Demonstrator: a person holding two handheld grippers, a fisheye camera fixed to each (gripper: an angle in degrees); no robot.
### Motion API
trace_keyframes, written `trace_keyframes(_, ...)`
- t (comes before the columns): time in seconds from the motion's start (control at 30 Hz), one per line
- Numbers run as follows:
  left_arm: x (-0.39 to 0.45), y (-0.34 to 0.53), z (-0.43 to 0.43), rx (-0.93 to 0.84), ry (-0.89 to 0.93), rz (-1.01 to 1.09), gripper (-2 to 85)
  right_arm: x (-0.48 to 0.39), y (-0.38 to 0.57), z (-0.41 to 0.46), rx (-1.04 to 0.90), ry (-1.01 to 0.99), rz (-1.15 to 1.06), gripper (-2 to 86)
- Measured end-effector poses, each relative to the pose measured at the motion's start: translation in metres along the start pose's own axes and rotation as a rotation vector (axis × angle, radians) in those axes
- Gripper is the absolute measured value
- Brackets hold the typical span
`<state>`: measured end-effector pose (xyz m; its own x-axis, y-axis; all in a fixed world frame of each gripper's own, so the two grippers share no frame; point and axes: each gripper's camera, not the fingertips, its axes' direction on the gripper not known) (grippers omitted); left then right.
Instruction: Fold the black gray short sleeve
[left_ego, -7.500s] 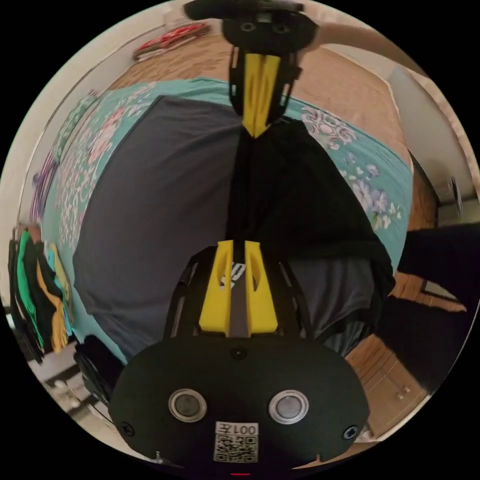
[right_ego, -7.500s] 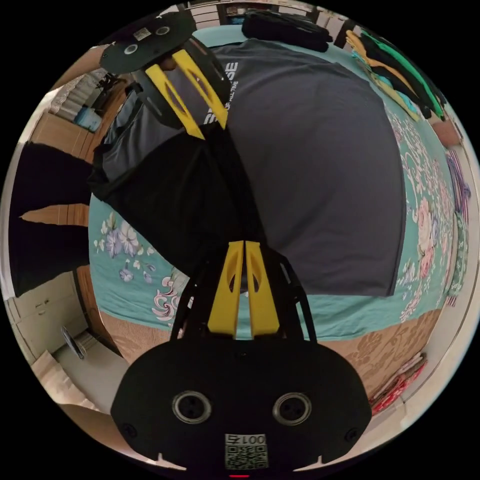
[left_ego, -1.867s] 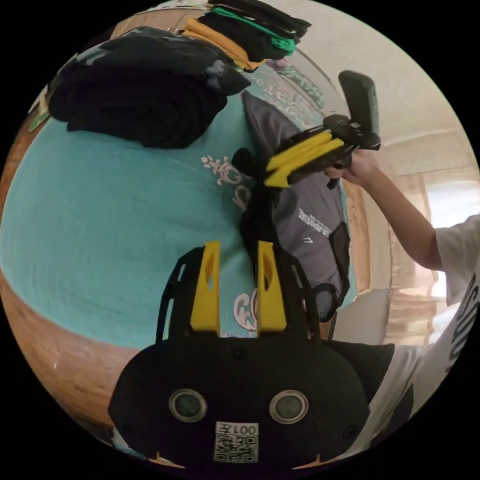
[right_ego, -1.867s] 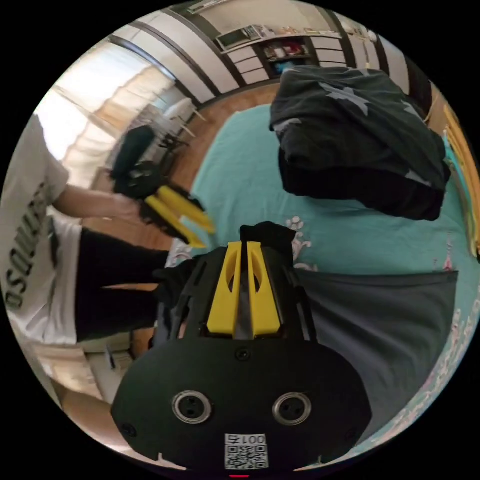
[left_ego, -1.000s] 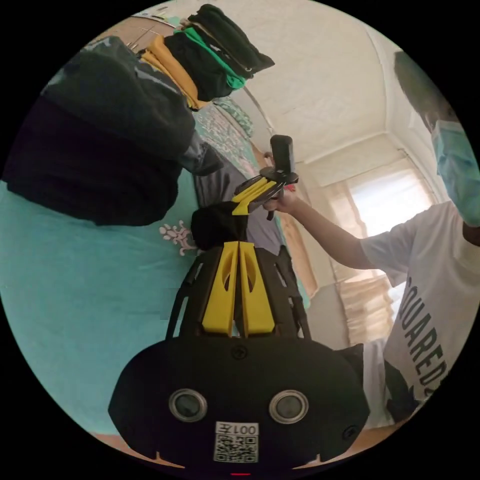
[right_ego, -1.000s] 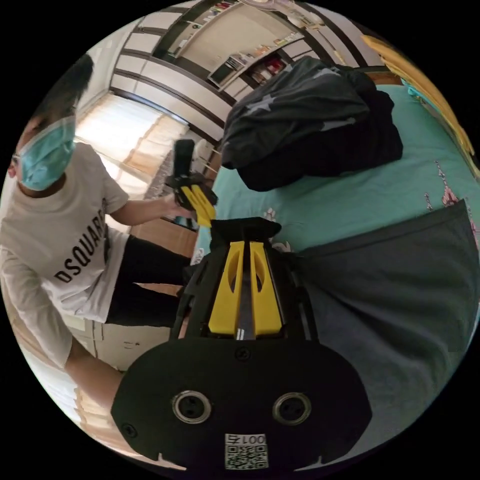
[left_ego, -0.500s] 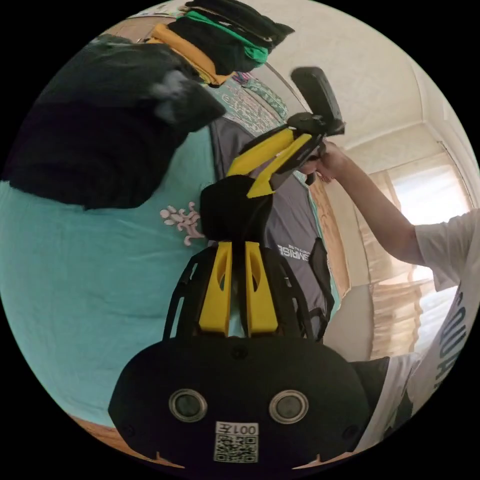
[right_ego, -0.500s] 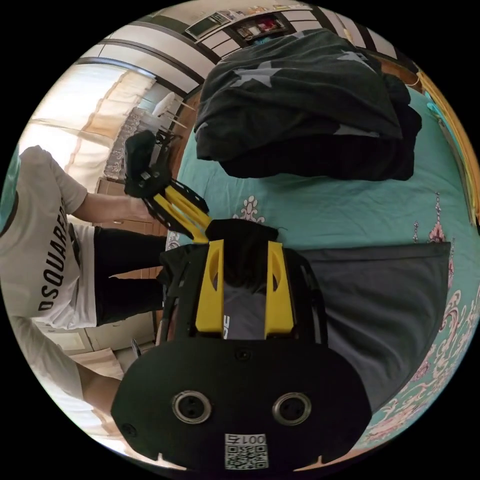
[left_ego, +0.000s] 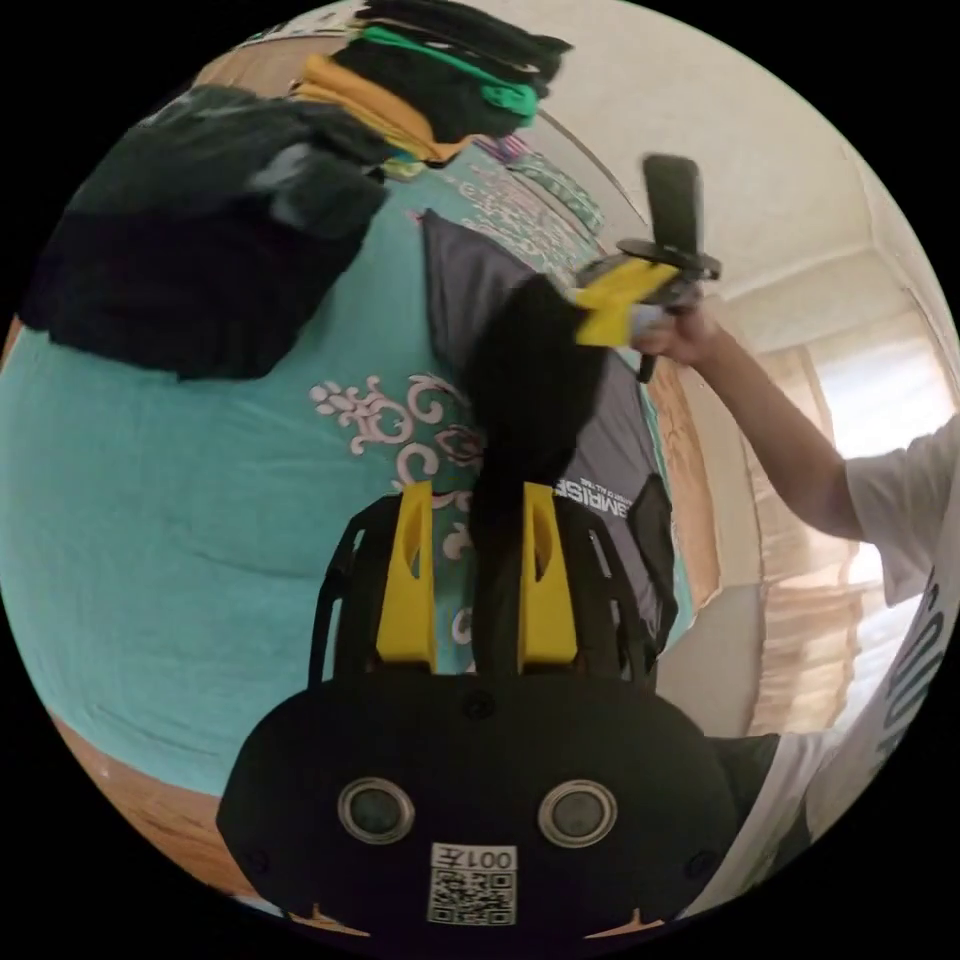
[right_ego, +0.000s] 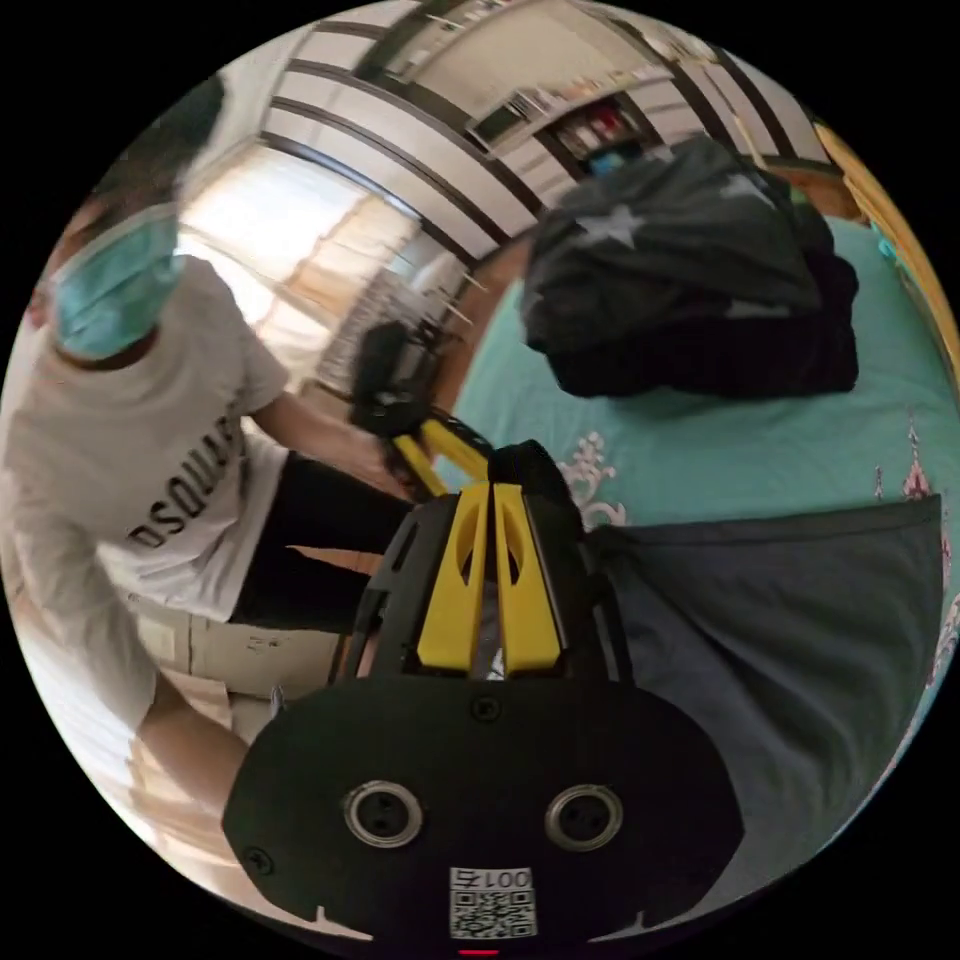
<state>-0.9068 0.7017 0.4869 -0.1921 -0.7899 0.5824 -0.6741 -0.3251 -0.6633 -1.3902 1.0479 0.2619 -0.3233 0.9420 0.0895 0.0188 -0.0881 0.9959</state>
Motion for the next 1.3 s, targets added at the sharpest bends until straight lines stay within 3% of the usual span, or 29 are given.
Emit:
trace_keyframes(0.1, -0.019, 0.004, -0.006, 0.017, 0.116, -0.055, 11.8, -0.006, 0.028, -0.036, 0.104, -0.211, -0.113, 0.5)
trace_keyframes(0.23, -0.022, -0.012, 0.007, 0.047, 0.499, 0.031, 12.7, 0.014, 0.058, -0.062, 0.191, -0.385, -0.162, 0.5)
trace_keyframes(0.4, -0.013, -0.029, 0.025, 0.024, 0.592, 0.112, 13.4, 0.034, 0.068, -0.073, 0.219, -0.541, -0.233, 0.5)
trace_keyframes(0.57, -0.022, -0.03, 0.028, 0.085, 0.761, 0.105, 4.4, 0.04, 0.068, -0.083, 0.188, -0.526, -0.246, 0.5)
trace_keyframes(0.93, -0.04, 0.015, -0.037, 0.248, 0.624, 0.017, -0.5, 0.041, 0.069, -0.084, 0.074, -0.186, -0.029, 0.6)
trace_keyframes(1.1, -0.035, 0.016, -0.016, 0.078, 0.4, 0.039, 2.9, 0.025, 0.046, -0.055, -0.094, -0.236, -0.098, 0.5)
trace_keyframes(1.3, -0.007, 0.006, 0.036, -0.114, 0.221, 0.252, 8.1, 0.017, 0.047, -0.02, -0.304, -0.317, -0.076, 0.4)
